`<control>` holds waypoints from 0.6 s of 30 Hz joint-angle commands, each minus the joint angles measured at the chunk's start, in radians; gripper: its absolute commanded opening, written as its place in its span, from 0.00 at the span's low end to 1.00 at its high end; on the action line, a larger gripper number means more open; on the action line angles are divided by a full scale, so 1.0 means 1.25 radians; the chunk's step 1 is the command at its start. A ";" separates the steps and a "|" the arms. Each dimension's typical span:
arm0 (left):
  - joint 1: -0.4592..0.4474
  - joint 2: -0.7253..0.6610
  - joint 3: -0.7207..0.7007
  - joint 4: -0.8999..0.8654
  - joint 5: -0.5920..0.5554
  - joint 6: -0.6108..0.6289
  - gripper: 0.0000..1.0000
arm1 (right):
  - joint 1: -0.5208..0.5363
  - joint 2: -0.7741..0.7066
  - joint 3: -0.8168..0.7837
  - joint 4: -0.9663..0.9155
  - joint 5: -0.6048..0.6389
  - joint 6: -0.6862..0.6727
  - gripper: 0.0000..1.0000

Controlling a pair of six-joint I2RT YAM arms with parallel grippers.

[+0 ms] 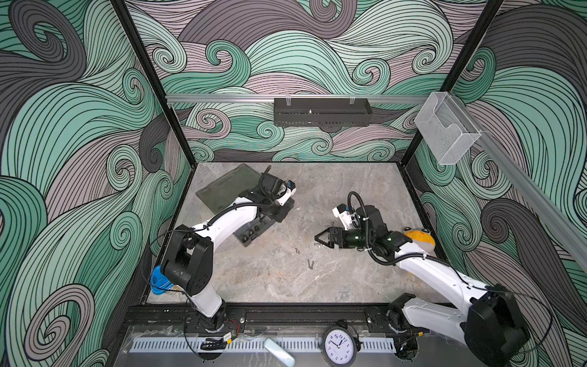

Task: Sort the screws and nuts into containers
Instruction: Place the nut into the container.

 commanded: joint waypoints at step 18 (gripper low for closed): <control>0.126 0.331 0.312 0.019 -0.080 0.029 0.15 | -0.039 0.181 0.061 0.060 -0.057 -0.050 1.00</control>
